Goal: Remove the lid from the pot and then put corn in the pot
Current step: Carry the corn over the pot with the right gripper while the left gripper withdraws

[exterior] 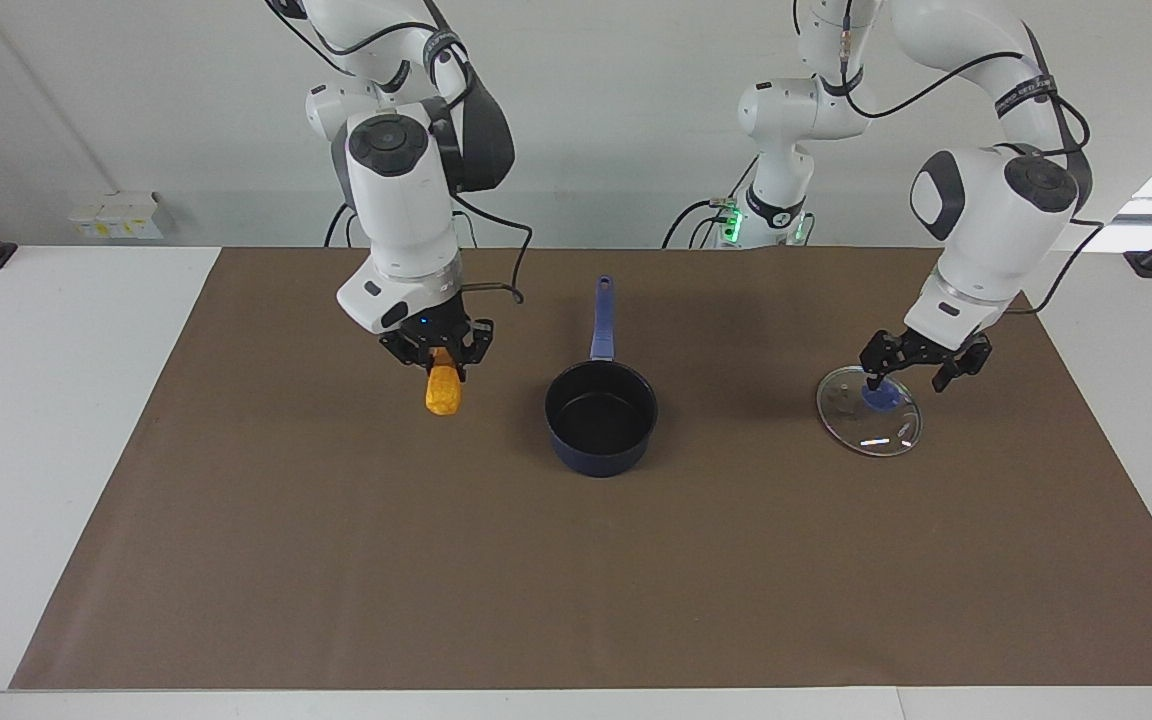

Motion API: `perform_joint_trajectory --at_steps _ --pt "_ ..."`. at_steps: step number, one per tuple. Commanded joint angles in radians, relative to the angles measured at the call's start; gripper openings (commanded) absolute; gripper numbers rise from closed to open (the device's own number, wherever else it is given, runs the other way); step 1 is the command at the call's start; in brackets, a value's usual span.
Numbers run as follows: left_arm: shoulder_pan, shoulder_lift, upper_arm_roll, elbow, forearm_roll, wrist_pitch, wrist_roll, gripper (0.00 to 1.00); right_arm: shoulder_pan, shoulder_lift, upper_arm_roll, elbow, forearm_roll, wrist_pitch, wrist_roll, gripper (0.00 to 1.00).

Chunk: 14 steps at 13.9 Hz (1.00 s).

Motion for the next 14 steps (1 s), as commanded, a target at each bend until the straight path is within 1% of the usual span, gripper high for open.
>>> perform_joint_trajectory --at_steps 1,3,5,8,10,12,13,14 --pt "-0.008 -0.019 0.006 0.087 -0.01 -0.136 -0.011 1.0 0.052 0.146 0.009 0.202 0.019 -0.061 0.117 0.0" --pt "-0.007 -0.029 0.007 0.168 -0.008 -0.222 -0.011 1.0 0.092 0.18 0.01 0.224 0.02 -0.044 0.148 0.0" --pt "-0.002 -0.015 0.008 0.279 -0.004 -0.334 -0.01 1.0 0.133 0.223 0.016 0.239 0.02 -0.021 0.187 0.0" --pt "-0.002 -0.007 0.008 0.385 -0.01 -0.486 -0.01 1.0 0.179 0.27 0.016 0.239 0.019 0.025 0.212 0.0" --pt "-0.002 -0.001 0.007 0.416 -0.008 -0.52 -0.01 1.0 0.184 0.287 0.027 0.23 0.02 0.063 0.212 0.0" --pt "-0.001 -0.004 0.008 0.414 -0.005 -0.508 -0.01 1.0 0.196 0.298 0.032 0.213 0.023 0.073 0.214 0.0" --pt "-0.007 -0.01 0.006 0.404 -0.008 -0.496 0.001 1.0 0.202 0.297 0.032 0.206 0.027 0.086 0.214 0.02" --pt "-0.008 -0.013 0.006 0.397 -0.01 -0.488 0.001 1.0 0.201 0.29 0.032 0.168 0.027 0.106 0.212 0.1"
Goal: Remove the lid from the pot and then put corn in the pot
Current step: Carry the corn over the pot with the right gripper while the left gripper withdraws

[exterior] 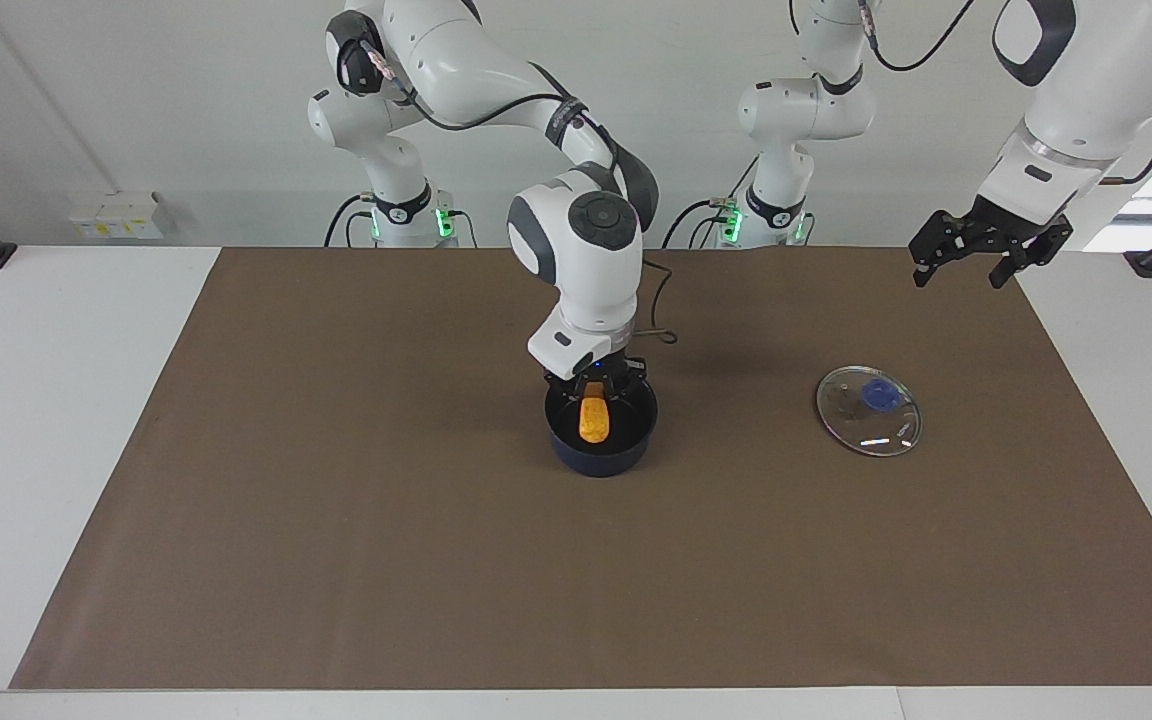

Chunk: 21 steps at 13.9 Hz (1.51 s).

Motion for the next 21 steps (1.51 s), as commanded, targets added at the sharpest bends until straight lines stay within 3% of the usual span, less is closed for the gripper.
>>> perform_joint_trajectory --at_steps 1,9,11,13,17,21 --pt "-0.008 0.01 0.004 0.013 -0.01 -0.002 0.004 1.0 -0.002 -0.011 0.008 -0.06 0.015 0.064 0.017 0.11" --pt "0.013 0.003 0.017 0.002 -0.008 -0.011 -0.002 1.0 0.001 -0.023 0.012 -0.114 0.036 0.084 0.018 0.35" --pt "0.029 0.003 0.018 0.002 -0.008 -0.011 -0.002 1.0 0.001 -0.023 0.012 -0.119 0.036 0.092 0.018 0.59" --pt "0.029 0.003 0.018 0.002 -0.008 -0.011 -0.002 1.0 0.001 -0.025 0.012 -0.131 0.036 0.115 0.018 1.0" --pt "0.027 0.003 0.017 0.002 -0.008 -0.011 -0.002 1.0 0.001 -0.04 0.01 -0.114 0.019 0.099 0.023 1.0" --pt "0.027 0.003 0.018 0.002 -0.008 -0.011 -0.002 1.0 -0.057 -0.135 -0.024 -0.113 0.012 0.099 0.011 1.0"
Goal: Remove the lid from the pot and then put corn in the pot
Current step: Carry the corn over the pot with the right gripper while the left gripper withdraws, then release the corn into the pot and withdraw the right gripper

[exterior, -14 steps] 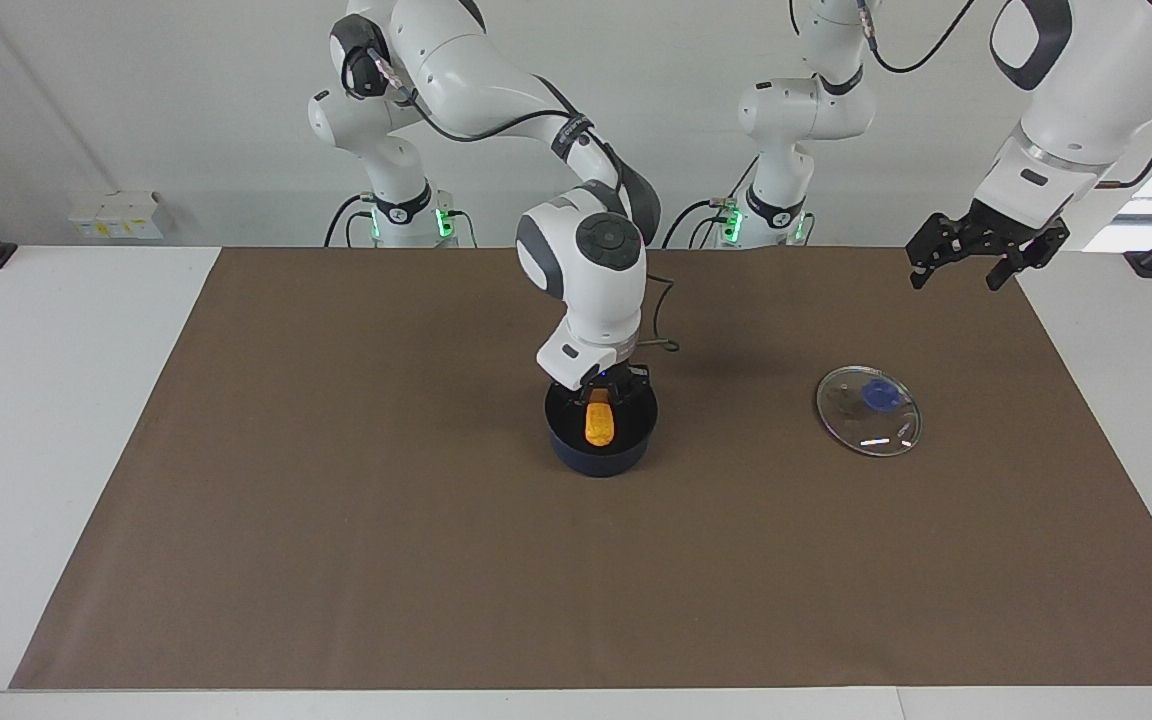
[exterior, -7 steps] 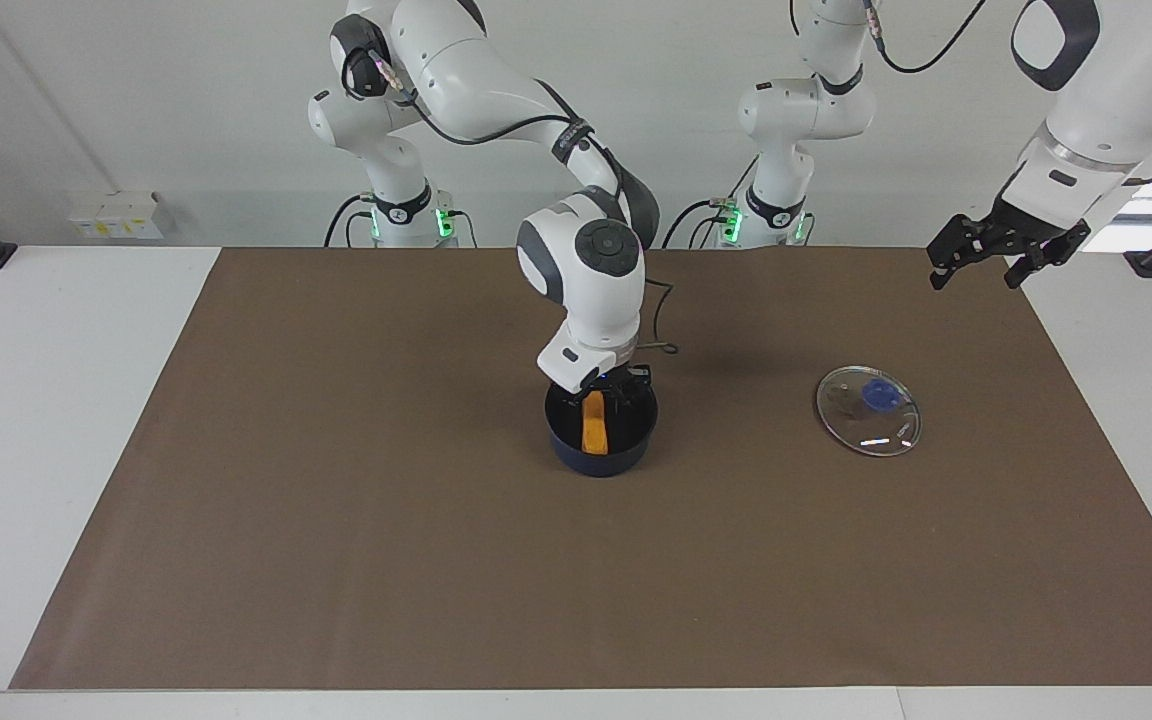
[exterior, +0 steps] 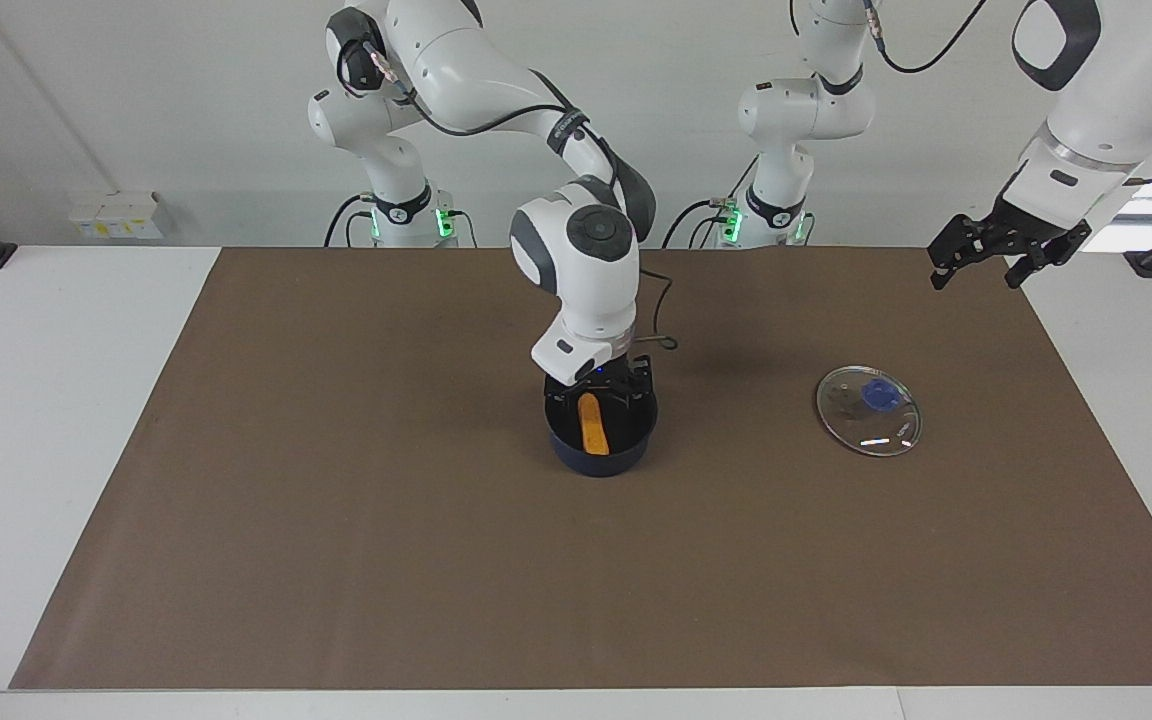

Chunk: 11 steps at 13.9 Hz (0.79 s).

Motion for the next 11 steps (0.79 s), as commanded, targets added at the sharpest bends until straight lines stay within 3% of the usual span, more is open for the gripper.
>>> perform_joint_trajectory --at_steps 1,6,11 --pt "0.004 0.0 -0.002 0.003 -0.008 -0.01 -0.002 1.0 -0.076 -0.104 -0.011 -0.034 -0.008 0.011 0.003 1.0" --pt "0.005 0.0 0.0 0.003 -0.008 -0.01 -0.002 1.0 -0.26 -0.247 -0.01 -0.032 -0.037 -0.11 -0.115 1.0" --pt "0.005 0.0 0.0 0.003 -0.008 -0.01 -0.002 1.0 -0.36 -0.4 -0.01 -0.022 -0.043 -0.271 -0.203 1.0"
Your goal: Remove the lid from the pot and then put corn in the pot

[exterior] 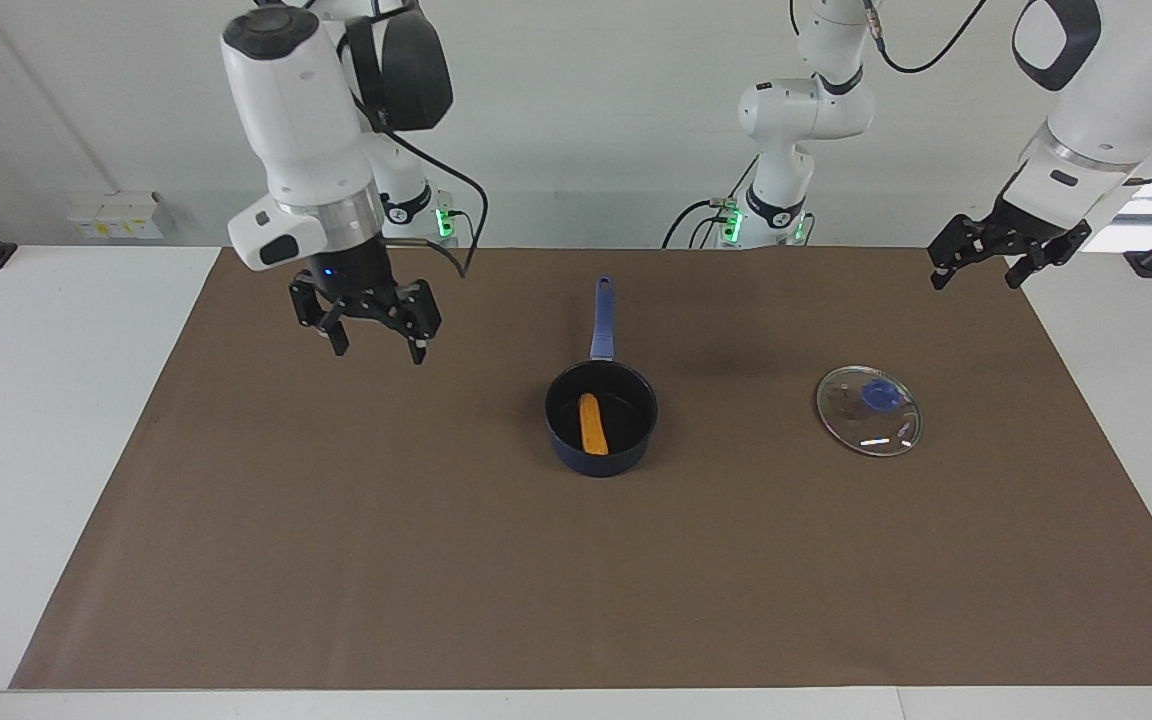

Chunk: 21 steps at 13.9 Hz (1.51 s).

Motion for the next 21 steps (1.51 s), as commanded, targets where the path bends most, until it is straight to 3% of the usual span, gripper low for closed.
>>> perform_joint_trajectory --at_steps 1,8,10,21 --pt "0.005 0.0 -0.002 0.003 -0.008 -0.01 -0.002 1.0 -0.03 -0.074 0.013 -0.004 -0.016 -0.085 -0.017 1.0" --pt "0.005 0.0 -0.001 0.003 -0.008 -0.01 -0.002 1.0 -0.127 -0.198 0.011 0.011 -0.011 -0.291 -0.215 1.0" --pt "0.004 0.0 -0.001 0.003 -0.008 -0.01 -0.002 1.0 -0.15 -0.229 0.005 -0.05 0.001 -0.285 -0.239 1.0" --pt "0.005 0.0 -0.001 0.003 -0.008 -0.01 -0.002 1.0 -0.187 -0.24 0.005 -0.116 0.002 -0.279 -0.279 1.0"
